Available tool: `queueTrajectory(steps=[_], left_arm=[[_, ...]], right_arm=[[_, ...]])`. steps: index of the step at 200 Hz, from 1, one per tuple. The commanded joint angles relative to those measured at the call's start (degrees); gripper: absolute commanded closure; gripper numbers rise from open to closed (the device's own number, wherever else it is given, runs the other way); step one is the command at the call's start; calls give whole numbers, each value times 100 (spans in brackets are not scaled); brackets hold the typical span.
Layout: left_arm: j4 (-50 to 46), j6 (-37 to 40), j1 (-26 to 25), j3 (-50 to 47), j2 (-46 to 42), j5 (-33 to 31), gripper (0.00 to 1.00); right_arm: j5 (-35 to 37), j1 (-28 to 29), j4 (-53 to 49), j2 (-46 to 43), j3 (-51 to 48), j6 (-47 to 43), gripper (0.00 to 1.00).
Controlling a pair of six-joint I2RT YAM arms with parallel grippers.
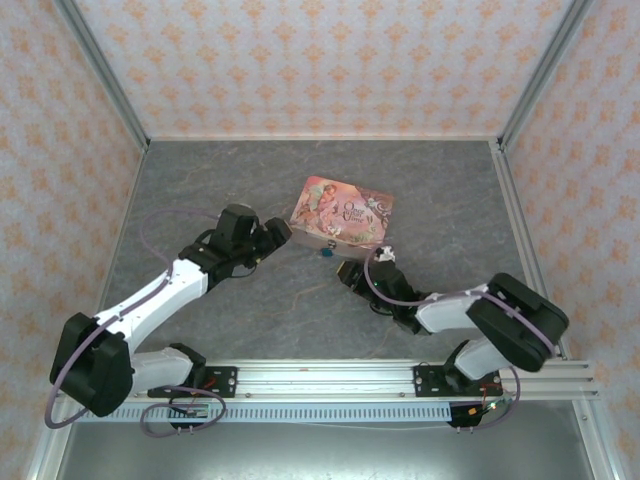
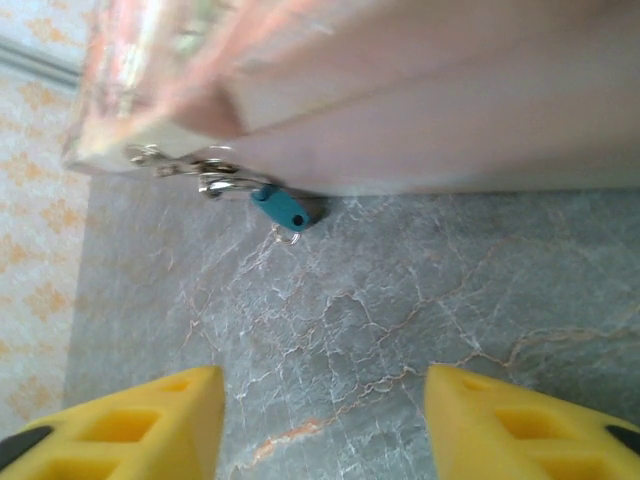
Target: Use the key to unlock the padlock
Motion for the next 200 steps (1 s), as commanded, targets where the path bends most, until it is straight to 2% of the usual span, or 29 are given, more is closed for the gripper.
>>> queueTrajectory(steps=[1, 34, 50, 86, 139, 186, 200], left_arm=[[92, 530, 149, 334, 252, 229, 16], [100, 1208, 276, 877, 913, 529, 15], [2, 1607, 298, 1227, 1315, 569, 15], [-114, 2196, 360, 2036, 2281, 932, 16], [-579, 2769, 386, 3017, 3316, 847, 19], [-588, 2686, 390, 2916, 3591, 900, 26], [-487, 2609, 390, 2762, 3613, 1017, 31]], right_arm=[[189, -28, -653, -598, -67, -645, 35], [229, -28, -992, -1577, -221, -1036, 9], [207, -44, -1080, -1952, -334, -1099, 0], [61, -89, -1232, -2425, -518, -1055, 0], [-323, -89, -930, -2449, -629, -1312, 0], [-551, -89, -201, -1948, -567, -1415, 0], [-601, -89, -83, -1736, -488, -1454, 0]])
